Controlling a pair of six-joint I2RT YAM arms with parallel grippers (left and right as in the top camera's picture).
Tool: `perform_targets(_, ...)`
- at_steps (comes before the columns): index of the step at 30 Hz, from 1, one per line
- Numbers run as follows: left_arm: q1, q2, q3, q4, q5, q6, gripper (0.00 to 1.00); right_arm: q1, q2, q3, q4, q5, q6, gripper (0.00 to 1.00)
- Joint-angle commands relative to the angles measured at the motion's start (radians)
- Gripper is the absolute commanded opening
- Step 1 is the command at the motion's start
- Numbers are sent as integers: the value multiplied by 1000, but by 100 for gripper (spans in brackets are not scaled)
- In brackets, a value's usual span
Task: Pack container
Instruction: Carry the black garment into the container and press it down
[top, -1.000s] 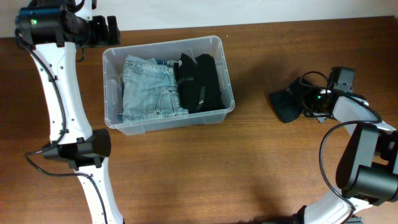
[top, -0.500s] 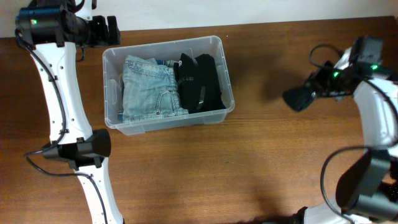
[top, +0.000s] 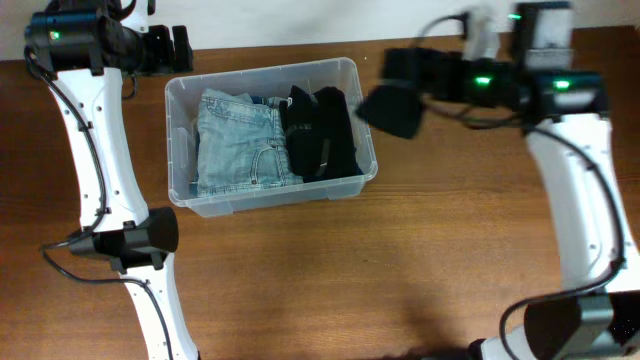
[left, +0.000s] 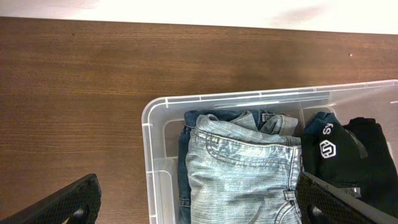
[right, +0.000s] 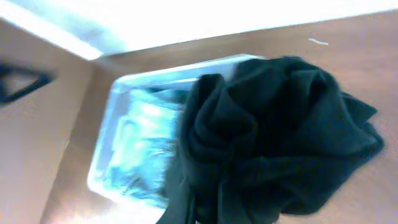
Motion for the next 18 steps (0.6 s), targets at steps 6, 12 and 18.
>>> perform_targets(6, 2, -26, 13, -1, -7, 12, 99, 371, 53, 28, 229, 127, -46, 4)
perform_targets(12, 2, -26, 13, -1, -7, 12, 99, 461, 171, 28, 362, 127, -10, 4)
perform_targets(18, 0, -26, 13, -1, -7, 12, 99, 502, 315, 28, 501, 119, 40, 4)
